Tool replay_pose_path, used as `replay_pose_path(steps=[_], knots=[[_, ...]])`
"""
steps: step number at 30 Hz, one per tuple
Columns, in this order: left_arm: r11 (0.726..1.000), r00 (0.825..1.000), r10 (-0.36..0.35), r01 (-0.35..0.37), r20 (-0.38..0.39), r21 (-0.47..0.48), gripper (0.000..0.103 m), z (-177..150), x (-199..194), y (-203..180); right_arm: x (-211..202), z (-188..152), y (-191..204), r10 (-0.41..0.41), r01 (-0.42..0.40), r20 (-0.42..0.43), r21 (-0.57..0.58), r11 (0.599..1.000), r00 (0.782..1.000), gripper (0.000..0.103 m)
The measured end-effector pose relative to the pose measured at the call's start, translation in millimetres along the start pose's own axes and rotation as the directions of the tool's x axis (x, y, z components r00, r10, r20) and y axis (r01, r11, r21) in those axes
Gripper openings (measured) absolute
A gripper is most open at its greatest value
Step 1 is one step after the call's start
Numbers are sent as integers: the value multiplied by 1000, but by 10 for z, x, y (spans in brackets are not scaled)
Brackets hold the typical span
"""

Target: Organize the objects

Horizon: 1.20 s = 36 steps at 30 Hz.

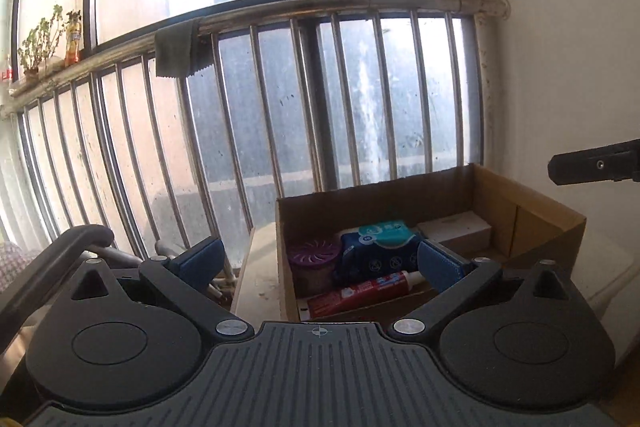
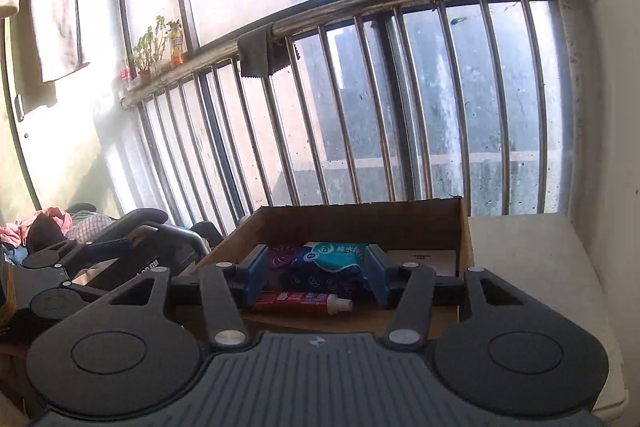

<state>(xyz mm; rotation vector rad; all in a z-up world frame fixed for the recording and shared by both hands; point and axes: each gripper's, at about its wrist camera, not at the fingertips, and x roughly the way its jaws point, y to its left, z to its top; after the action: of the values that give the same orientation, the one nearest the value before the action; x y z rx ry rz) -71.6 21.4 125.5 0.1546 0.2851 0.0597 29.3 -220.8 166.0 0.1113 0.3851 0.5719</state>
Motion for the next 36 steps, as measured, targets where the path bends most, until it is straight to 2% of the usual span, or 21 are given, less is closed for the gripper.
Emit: replay_pose_path(steps=[2, 5, 6, 9, 12, 14, 16, 23, 32, 36], knots=[[1000, 1000, 17, -17, 10, 1, 103, -114, -61, -61, -176, -106, 80, -33, 34, 43, -14, 999, 999, 61], [997, 999, -34, 35, 9, -63, 103, -189, -147, -45, -346, -274, 84, -42, 37, 88, 57, 998, 995, 65], [994, 998, -54, 55, 14, -89, 103, -230, -202, 53, -362, -324, 60, -31, 23, 96, 84, 996, 995, 66], [990, 999, -46, 48, 17, -135, 103, -293, -207, 98, -276, -377, 19, -35, 26, 85, 114, 993, 996, 66], [994, 1000, -20, 21, 4, -104, 103, -290, -64, 77, -184, -403, 19, -88, 81, 72, 94, 992, 994, 66], [996, 1000, -10, 10, 1, -89, 103, -290, 49, -7, -120, -437, -15, -74, 68, 60, 105, 992, 995, 66], [995, 1000, -29, 29, -3, -95, 103, -295, 168, -21, -56, -488, -56, -57, 50, 48, 135, 990, 997, 66], [994, 1000, -17, 14, -26, -108, 103, -336, 481, -44, 108, -587, -57, -79, 75, 22, 120, 990, 997, 66], [994, 999, -12, 8, -38, -107, 103, -384, 325, -38, 116, -608, -2, -74, 71, 31, 108, 992, 997, 68], [995, 999, -4, 0, -35, -96, 103, -403, 197, -65, 77, -606, 10, -65, 61, 37, 103, 993, 997, 74]])
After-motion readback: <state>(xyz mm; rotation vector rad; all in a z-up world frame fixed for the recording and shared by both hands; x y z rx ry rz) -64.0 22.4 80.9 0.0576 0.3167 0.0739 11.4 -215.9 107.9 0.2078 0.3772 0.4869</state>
